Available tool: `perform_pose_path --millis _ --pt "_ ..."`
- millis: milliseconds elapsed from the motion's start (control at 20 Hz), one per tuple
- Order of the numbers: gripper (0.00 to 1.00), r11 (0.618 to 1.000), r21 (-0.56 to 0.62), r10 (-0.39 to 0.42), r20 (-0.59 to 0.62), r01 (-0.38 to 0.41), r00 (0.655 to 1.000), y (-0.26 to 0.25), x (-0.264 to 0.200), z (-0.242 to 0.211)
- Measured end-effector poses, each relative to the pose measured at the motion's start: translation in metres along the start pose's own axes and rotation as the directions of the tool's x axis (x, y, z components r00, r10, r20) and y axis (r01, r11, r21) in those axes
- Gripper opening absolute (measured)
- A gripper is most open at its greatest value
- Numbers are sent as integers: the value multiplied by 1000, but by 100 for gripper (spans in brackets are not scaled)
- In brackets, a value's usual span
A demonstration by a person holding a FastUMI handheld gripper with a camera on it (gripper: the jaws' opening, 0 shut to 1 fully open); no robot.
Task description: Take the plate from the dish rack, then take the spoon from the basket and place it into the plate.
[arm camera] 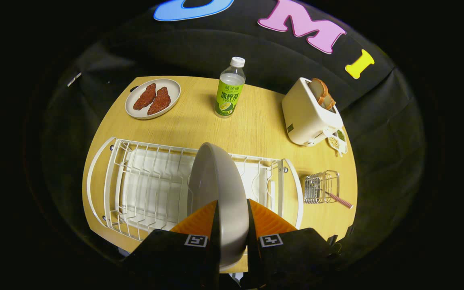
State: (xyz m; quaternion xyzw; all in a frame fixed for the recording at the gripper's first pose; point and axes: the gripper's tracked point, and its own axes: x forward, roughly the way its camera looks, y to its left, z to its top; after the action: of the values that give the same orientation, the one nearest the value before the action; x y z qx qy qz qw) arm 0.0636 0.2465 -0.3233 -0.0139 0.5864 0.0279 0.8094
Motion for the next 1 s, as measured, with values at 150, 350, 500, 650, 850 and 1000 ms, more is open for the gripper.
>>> perform_pose_path --millis 150,350,500,650,850,1000 --pt "31 997 -73 -24 65 29 998 -4 -11 19" --pt "30 998 -8 68 113 -68 991 -20 -21 26" --pt "30 978 66 186 171 -200 967 -47 -41 22" --pt "30 922 175 309 209 -347 928 -73 -61 5" --pt "30 839 291 388 272 -459 881 -125 -84 -27" --pt "30 806 320 413 299 -498 860 -161 -99 -65"
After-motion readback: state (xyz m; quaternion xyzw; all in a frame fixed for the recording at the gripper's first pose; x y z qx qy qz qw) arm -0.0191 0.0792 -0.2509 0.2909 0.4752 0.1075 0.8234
